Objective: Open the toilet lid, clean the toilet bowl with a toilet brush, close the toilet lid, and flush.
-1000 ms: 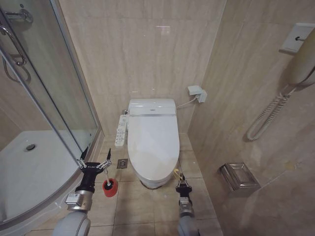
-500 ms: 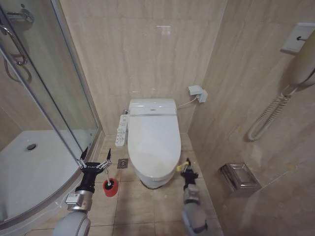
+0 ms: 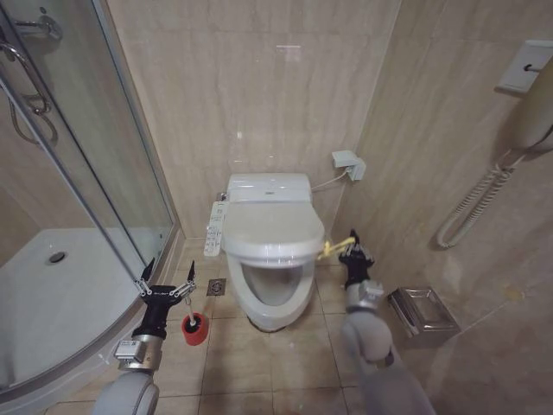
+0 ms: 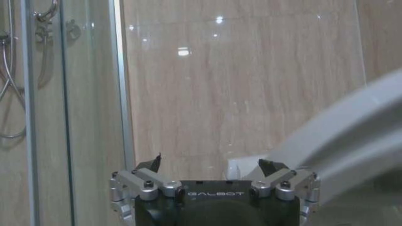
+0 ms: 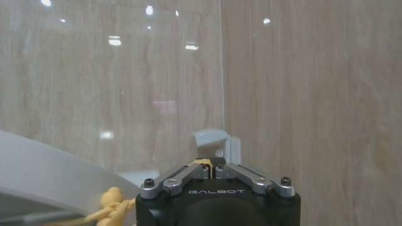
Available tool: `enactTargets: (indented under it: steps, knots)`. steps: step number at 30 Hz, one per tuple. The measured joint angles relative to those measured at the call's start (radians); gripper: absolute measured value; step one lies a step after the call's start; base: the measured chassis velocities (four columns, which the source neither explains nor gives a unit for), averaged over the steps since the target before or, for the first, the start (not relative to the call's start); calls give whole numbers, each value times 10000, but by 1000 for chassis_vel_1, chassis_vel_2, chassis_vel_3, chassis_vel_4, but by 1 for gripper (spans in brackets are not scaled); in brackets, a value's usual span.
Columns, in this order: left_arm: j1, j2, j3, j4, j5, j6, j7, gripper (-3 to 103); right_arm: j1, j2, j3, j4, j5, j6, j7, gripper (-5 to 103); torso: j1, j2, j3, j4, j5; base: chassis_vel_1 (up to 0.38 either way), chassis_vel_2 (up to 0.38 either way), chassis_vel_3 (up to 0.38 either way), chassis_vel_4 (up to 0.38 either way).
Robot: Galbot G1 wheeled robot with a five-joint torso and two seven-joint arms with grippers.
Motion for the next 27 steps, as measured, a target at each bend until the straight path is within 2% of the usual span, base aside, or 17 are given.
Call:
enactTargets:
  steps: [7, 14, 19, 27]
  knots:
    - [0, 0, 0, 0, 0, 0, 0, 100, 1304, -793, 52, -917, 629, -450, 211, 2, 0, 0, 0, 5, 2, 0, 0, 0, 0]
    - [0, 0, 0, 0, 0, 0, 0, 100, 2580, -1290, 46, -1591, 1096, -455, 147, 2, 0, 0, 0, 4, -1, 0, 0, 0, 0]
    - [0, 0, 0, 0, 0, 0, 0, 100, 3071, -1384, -24, -1845, 995, -36, 25, 2, 1, 0, 1, -1, -2, 0, 0, 0, 0]
    - [0, 0, 1, 0, 0, 0, 1, 100, 3100, -1343, -176, -1856, 1013, 174, -122, 2, 0, 1, 0, -11, -2, 0, 0, 0, 0]
